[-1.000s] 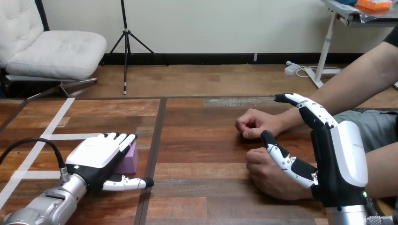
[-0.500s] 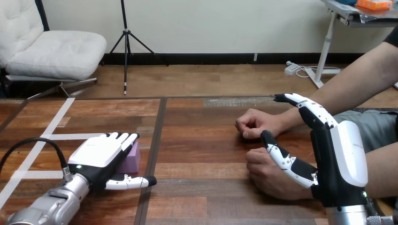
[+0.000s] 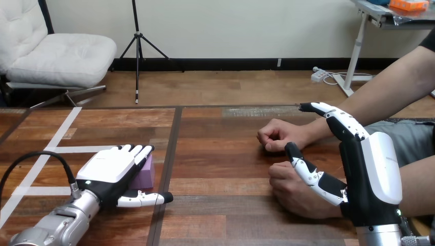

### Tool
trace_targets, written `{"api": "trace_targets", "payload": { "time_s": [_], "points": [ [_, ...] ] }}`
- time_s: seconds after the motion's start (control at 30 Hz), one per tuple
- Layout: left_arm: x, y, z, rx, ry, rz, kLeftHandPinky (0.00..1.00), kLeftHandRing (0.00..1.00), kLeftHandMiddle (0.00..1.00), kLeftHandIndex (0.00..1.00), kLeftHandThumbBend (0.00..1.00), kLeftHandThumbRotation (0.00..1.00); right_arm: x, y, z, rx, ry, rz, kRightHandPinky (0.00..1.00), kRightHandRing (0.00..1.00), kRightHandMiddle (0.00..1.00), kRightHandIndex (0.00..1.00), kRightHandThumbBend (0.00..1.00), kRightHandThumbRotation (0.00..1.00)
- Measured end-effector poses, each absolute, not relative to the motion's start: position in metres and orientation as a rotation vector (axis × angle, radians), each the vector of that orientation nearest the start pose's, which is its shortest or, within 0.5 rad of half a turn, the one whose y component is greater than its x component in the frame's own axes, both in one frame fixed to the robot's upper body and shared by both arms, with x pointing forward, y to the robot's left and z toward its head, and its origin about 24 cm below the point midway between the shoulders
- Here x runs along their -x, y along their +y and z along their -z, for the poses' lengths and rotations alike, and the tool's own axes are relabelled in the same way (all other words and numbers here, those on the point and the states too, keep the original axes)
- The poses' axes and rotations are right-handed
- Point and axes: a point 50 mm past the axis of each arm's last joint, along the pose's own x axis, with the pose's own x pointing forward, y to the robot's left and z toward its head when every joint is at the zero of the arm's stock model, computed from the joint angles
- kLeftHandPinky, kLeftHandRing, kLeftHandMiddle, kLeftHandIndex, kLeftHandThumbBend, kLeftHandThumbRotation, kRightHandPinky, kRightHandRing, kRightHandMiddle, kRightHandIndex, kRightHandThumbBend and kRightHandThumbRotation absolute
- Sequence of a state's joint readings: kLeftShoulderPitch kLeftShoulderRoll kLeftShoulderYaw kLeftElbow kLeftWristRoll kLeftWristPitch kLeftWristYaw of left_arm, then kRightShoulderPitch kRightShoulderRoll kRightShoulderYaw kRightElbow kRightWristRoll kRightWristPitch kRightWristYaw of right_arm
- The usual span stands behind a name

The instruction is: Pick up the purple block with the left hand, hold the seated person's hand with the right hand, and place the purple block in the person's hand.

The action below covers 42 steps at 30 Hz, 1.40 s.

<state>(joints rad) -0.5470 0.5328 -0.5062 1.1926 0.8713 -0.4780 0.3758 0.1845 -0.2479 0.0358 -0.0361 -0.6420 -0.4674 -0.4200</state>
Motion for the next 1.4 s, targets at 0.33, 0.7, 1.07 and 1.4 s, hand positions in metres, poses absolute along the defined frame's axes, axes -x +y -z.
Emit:
{"api": "trace_targets", "payload": {
  "time_s": [0.33, 0.7, 1.07, 1.4],
  "points": [
    [-0.2961, 0.2401, 0.0201, -1.489, 0.044, 0.426, 1.00, 1.00, 1.00, 1.00, 0.72, 1.00, -0.2055, -0.1781, -0.0580, 0.770, -0.462, 0.126, 0.79, 0.82, 0.80, 0.76, 0.44, 0.40],
    [-0.2953, 0.2395, 0.0190, -1.455, 0.012, 0.392, 0.98, 1.00, 1.00, 1.00, 0.64, 0.86, -0.2055, -0.1800, -0.0584, 0.782, -0.464, 0.120, 0.79, 0.82, 0.80, 0.76, 0.44, 0.41],
    [-0.2967, 0.2360, 0.0174, -1.390, -0.017, 0.313, 0.80, 0.90, 0.94, 0.95, 0.53, 0.49, -0.2054, -0.1814, -0.0587, 0.792, -0.466, 0.116, 0.79, 0.82, 0.80, 0.76, 0.44, 0.40],
    [-0.2971, 0.2329, 0.0197, -1.381, -0.022, 0.234, 0.48, 0.56, 0.63, 0.75, 0.49, 0.13, -0.2054, -0.1815, -0.0588, 0.793, -0.467, 0.115, 0.79, 0.82, 0.80, 0.76, 0.44, 0.41]
  ]
}}
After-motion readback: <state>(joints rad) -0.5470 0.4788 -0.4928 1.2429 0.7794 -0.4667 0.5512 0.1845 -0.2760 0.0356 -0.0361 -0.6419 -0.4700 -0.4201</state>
